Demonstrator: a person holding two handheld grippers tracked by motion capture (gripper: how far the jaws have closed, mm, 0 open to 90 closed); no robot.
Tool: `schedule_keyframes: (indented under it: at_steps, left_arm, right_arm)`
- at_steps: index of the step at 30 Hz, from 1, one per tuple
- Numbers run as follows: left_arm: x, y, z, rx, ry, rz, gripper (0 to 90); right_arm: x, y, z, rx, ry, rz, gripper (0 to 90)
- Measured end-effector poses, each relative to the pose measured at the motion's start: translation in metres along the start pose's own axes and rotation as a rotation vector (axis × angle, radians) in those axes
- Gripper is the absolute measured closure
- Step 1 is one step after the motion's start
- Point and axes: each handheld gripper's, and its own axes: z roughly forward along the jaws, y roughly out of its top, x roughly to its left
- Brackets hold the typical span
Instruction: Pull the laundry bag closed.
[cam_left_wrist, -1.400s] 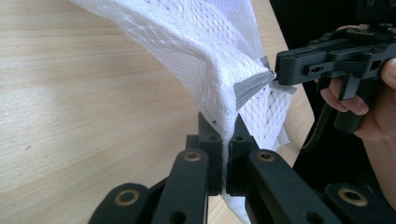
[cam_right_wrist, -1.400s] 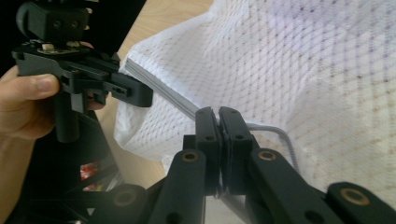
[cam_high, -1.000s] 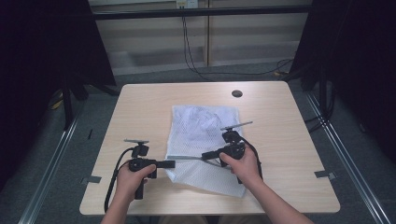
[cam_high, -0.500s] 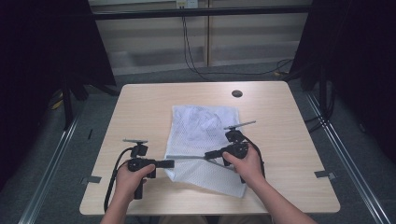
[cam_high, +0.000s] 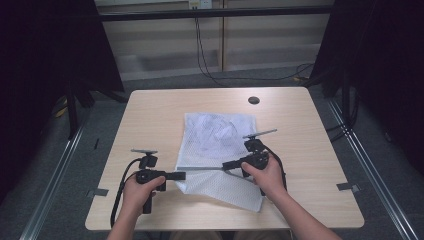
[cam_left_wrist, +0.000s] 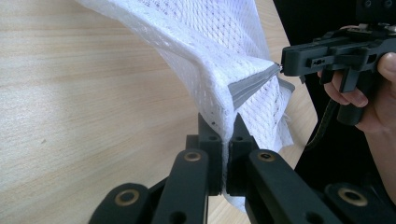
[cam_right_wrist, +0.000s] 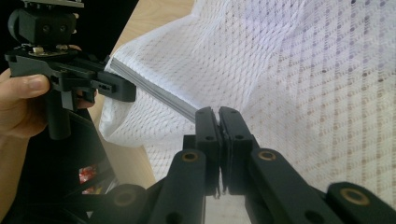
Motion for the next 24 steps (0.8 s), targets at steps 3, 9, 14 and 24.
schedule_keyframes:
  at_steps: [3, 9, 14, 24]
  left_arm:
    - [-0.0003, -0.0001, 0.0004, 0.002, -0.002, 0.000, 88.5]
    - [0.0000, -0.0001, 0.0002, 0.003, -0.001, 0.003, 88.5]
    - [-0.0009, -0.0003, 0.0010, -0.001, 0.001, -0.007, 88.5]
    - [0.0002, -0.0001, -0.0011, 0.006, -0.001, -0.011, 88.5]
  right_arm:
    - [-0.0009, -0.0005, -0.0011, -0.001, 0.000, -0.007, 87.1]
    - [-0.0012, -0.0005, -0.0012, 0.002, 0.002, -0.006, 87.1]
    - [-0.0015, -0.0003, -0.0022, 0.000, 0.006, 0.001, 87.1]
    - [-0.0041, -0.0006, -0.0053, -0.005, 0.006, 0.006, 87.1]
